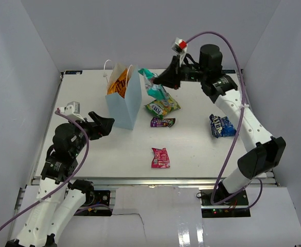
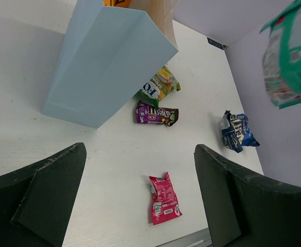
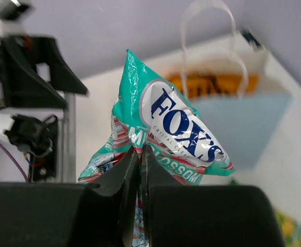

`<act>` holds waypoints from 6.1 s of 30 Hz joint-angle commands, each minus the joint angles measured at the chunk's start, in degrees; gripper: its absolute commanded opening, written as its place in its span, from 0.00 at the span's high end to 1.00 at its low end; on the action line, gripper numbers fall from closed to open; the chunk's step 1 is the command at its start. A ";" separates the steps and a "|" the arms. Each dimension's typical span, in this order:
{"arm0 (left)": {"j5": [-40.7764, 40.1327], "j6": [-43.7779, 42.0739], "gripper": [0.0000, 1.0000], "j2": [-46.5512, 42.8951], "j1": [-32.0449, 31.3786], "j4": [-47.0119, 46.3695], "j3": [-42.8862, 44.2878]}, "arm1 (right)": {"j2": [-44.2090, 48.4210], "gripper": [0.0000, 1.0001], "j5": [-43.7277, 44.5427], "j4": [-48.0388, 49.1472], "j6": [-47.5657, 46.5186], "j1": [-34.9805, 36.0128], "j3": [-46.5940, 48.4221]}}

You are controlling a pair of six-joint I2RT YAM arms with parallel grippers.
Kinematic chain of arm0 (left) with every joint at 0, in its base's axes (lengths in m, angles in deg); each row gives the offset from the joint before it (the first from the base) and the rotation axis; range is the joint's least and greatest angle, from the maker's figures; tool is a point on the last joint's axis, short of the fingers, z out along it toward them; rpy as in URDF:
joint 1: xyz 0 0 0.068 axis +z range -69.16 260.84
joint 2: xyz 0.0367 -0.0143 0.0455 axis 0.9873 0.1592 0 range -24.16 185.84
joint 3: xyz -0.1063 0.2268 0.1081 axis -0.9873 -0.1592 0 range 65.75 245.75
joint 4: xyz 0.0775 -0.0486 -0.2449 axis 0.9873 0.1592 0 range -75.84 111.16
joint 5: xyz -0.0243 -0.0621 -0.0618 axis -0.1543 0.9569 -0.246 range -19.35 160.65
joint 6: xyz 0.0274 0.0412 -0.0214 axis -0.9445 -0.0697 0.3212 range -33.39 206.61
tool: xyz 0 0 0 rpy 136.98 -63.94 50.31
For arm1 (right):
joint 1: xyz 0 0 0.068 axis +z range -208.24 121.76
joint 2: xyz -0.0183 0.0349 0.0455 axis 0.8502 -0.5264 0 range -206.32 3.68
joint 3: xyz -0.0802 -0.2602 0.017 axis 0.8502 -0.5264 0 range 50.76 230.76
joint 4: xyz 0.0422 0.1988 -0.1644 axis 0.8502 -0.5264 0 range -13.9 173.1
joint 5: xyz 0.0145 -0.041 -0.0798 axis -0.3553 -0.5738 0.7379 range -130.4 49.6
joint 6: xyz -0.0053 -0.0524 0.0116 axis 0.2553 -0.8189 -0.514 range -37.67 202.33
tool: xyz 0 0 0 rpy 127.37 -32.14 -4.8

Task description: Place the snacks into the paper bag

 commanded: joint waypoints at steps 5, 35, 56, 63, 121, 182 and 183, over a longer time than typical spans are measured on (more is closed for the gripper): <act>-1.88 -0.54 0.04 -3.57 -0.32 0.06 0.07 | -14.35 0.92 6.65 23.52 25.96 14.41 25.81; -5.84 1.22 0.02 -11.31 -0.32 5.95 -0.02 | -22.92 0.92 44.28 36.55 25.10 21.46 23.46; -5.49 2.01 0.02 -12.80 -0.23 5.51 -1.25 | -22.13 0.92 53.33 36.37 20.27 22.08 15.64; -5.13 1.58 0.02 -12.10 -0.23 4.98 -1.34 | -20.90 0.92 54.74 34.87 19.21 22.69 13.70; 12.01 11.67 0.03 -2.24 -0.32 -3.02 -10.65 | -22.54 0.02 34.17 7.62 38.72 -3.41 -14.08; 32.05 12.91 0.22 50.57 -21.24 -39.31 10.97 | 11.28 0.92 -25.59 27.05 16.49 -10.35 -42.81; 31.78 12.91 0.26 50.13 -21.15 -39.31 10.62 | 11.36 0.92 -25.59 26.96 16.49 -10.35 -42.81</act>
